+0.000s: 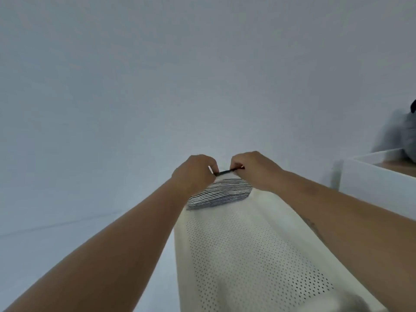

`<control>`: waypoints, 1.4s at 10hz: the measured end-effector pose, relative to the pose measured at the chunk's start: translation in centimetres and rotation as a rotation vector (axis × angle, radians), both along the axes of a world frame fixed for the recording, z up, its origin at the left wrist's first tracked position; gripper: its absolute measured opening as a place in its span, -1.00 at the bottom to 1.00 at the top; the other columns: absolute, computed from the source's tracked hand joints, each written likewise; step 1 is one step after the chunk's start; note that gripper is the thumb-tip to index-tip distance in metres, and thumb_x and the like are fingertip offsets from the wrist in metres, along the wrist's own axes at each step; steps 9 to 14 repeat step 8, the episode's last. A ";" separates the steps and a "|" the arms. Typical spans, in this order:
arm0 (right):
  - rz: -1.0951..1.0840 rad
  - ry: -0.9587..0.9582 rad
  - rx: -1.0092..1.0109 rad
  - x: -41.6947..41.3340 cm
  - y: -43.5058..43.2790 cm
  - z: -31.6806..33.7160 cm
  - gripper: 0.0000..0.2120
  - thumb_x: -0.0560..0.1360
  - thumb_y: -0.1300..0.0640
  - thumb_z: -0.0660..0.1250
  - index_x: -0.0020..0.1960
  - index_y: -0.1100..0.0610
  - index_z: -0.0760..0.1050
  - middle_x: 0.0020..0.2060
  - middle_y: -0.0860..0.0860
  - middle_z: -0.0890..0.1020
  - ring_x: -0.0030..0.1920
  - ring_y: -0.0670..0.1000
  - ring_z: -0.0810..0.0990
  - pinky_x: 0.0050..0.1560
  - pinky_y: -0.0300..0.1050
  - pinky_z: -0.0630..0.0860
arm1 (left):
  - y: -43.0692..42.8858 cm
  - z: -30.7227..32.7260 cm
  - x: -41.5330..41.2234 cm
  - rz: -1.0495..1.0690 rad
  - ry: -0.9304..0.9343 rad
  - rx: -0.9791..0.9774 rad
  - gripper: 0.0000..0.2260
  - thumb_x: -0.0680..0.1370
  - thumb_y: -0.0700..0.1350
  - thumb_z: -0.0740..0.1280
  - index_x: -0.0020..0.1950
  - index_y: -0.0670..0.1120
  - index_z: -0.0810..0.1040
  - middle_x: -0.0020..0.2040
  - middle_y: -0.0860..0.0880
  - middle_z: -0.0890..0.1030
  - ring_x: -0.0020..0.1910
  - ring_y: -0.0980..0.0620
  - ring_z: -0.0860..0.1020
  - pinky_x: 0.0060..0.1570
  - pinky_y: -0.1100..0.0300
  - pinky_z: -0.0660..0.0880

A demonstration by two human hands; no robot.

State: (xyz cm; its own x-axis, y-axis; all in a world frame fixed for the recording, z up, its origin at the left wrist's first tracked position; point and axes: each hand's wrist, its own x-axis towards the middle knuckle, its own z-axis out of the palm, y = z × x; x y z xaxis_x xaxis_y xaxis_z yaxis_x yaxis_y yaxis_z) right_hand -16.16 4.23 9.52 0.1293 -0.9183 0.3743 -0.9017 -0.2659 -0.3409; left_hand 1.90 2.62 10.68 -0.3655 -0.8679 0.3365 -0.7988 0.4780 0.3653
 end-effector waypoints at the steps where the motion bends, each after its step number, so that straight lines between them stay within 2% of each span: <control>1: 0.076 0.080 0.136 -1.1 2.1 -4.9 -0.91 0.53 0.16 0.28 -0.10 0.01 0.54 -0.13 -0.01 0.61 -0.12 0.03 0.57 -0.13 -0.05 0.49 | 1.5 -5.2 0.1 -0.051 -0.078 0.090 -0.90 0.49 -0.14 0.34 -0.11 0.07 0.59 -0.01 0.04 0.59 -0.06 0.02 0.58 -0.05 0.08 0.55; 2: 0.118 0.145 0.271 -2.2 3.9 -8.4 -0.89 0.54 0.14 0.28 -0.01 0.03 0.58 -0.09 -0.02 0.65 -0.11 0.00 0.58 -0.06 -0.04 0.51 | 3.1 -9.3 -0.1 -0.120 -0.125 0.157 -0.92 0.50 -0.12 0.35 -0.08 0.04 0.61 0.00 0.05 0.63 -0.05 0.05 0.58 -0.04 0.10 0.55; 3: 0.137 0.171 0.349 -3.1 5.3 -10.4 -0.83 0.52 0.18 0.27 0.03 0.04 0.61 -0.06 -0.03 0.67 -0.07 -0.04 0.59 -0.01 -0.08 0.51 | 4.4 -11.7 -0.6 -0.149 -0.135 0.191 -0.91 0.49 -0.13 0.36 -0.05 0.02 0.63 0.01 0.06 0.64 -0.05 0.08 0.58 -0.09 0.20 0.50; 4: 0.157 0.190 0.385 -3.6 6.2 -11.9 -0.77 0.51 0.20 0.27 0.08 0.02 0.63 0.01 -0.05 0.68 0.02 -0.05 0.59 0.06 -0.11 0.50 | 5.3 -13.0 -0.8 -0.156 -0.166 0.233 -0.90 0.48 -0.09 0.34 -0.06 0.06 0.63 0.00 0.09 0.64 -0.03 0.10 0.56 -0.06 0.18 0.49; 5: 0.191 0.225 0.376 -3.9 6.8 -13.1 -0.76 0.52 0.13 0.28 0.14 -0.02 0.62 0.06 -0.05 0.65 0.07 -0.05 0.57 0.10 -0.11 0.48 | 6.5 -13.8 -1.0 -0.157 -0.216 0.265 -0.87 0.48 0.00 0.34 -0.03 0.09 0.65 -0.01 0.10 0.63 -0.03 0.10 0.57 0.00 0.11 0.55; 7: 0.193 0.151 0.396 -4.1 6.9 -14.5 -0.82 0.48 0.08 0.32 0.03 0.06 0.63 0.04 0.01 0.61 0.08 -0.01 0.56 0.16 0.00 0.47 | 7.7 -14.3 -0.9 -0.142 -0.229 0.266 -0.81 0.52 -0.08 0.32 0.10 0.03 0.64 0.10 0.02 0.60 0.08 0.04 0.53 0.13 0.08 0.49; 8: 0.100 -0.010 0.405 -4.4 6.5 -13.3 -0.73 0.42 0.03 0.45 0.12 -0.02 0.63 0.13 -0.07 0.61 0.15 -0.05 0.55 0.19 -0.17 0.44 | 7.7 -13.4 -1.3 -0.146 -0.200 0.331 -0.79 0.51 -0.01 0.34 0.11 0.01 0.63 0.13 0.02 0.60 0.07 0.04 0.55 0.12 0.09 0.51; 14: 0.100 -0.010 0.405 -4.4 6.5 -13.3 -0.73 0.42 0.03 0.45 0.12 -0.02 0.63 0.13 -0.07 0.61 0.15 -0.05 0.55 0.19 -0.17 0.44 | 7.7 -13.4 -1.3 -0.146 -0.200 0.331 -0.79 0.51 -0.01 0.34 0.11 0.01 0.63 0.13 0.02 0.60 0.07 0.04 0.55 0.12 0.09 0.51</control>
